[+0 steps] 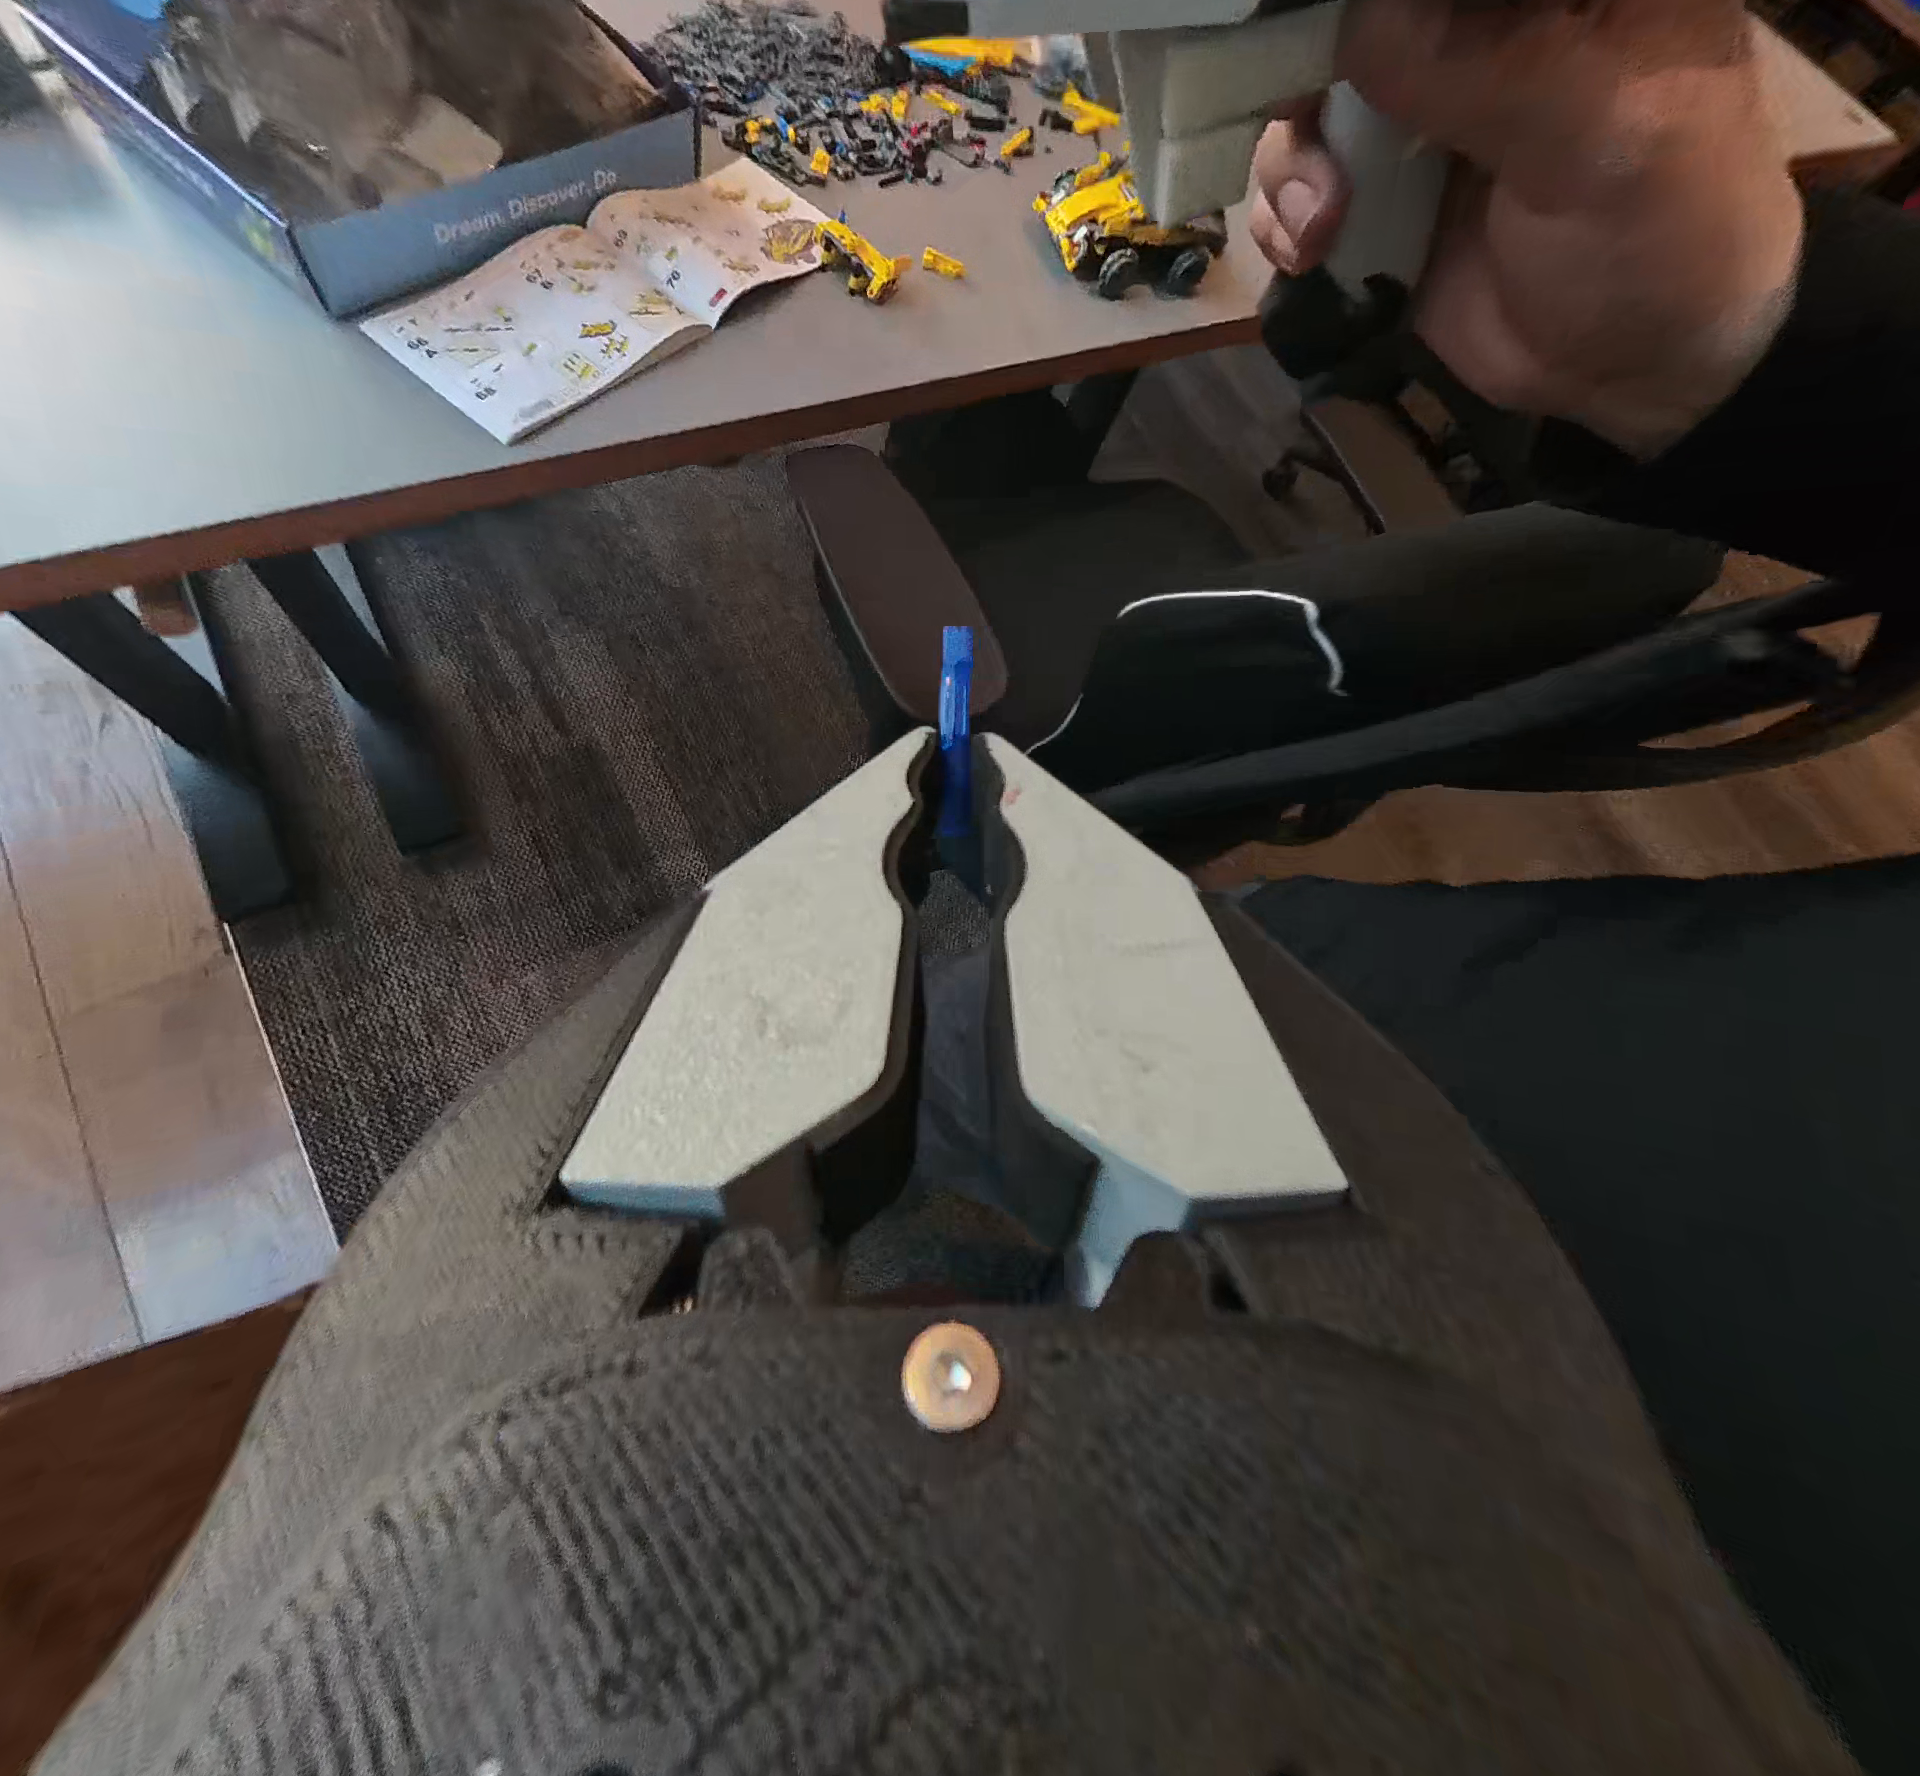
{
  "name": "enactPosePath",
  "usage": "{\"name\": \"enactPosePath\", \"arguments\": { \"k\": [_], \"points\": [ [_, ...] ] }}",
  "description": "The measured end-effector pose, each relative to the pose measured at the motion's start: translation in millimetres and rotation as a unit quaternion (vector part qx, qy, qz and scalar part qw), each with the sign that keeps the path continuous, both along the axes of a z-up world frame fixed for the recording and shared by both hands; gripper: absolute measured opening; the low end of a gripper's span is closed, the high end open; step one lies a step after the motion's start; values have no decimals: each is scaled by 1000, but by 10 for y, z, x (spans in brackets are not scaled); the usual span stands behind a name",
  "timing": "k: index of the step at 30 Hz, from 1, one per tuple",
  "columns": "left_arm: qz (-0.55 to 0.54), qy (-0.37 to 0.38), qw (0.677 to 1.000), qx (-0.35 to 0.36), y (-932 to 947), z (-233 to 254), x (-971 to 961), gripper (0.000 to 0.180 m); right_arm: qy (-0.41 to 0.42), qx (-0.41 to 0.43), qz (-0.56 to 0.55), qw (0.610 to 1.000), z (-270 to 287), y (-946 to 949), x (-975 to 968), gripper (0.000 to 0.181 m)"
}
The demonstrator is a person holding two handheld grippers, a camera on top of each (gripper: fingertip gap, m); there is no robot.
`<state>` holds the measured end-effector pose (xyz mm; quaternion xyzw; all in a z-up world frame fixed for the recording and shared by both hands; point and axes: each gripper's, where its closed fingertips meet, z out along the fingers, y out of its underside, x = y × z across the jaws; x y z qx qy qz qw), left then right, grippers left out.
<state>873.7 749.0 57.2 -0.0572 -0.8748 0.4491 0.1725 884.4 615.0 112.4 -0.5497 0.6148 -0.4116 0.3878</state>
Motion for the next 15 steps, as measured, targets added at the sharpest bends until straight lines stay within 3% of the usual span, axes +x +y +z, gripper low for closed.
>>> {"name": "enactPosePath", "arguments": {
  "k": [6, 9, 15],
  "points": [
    [-43, 2, 998, 46, -921, -311, 585, 3, -9, -27, -19, 999, -249, -705, 517, 27],
    [-57, -6, 994, 91, -1352, -417, 917, 3, -9, 25, -18, 999, -273, -1013, 843, 28],
    [-63, -37, 990, 122, -2363, -606, 1688, 2, -19, 35, -32, 999, -260, -1491, 1104, 30]
  ]
}}
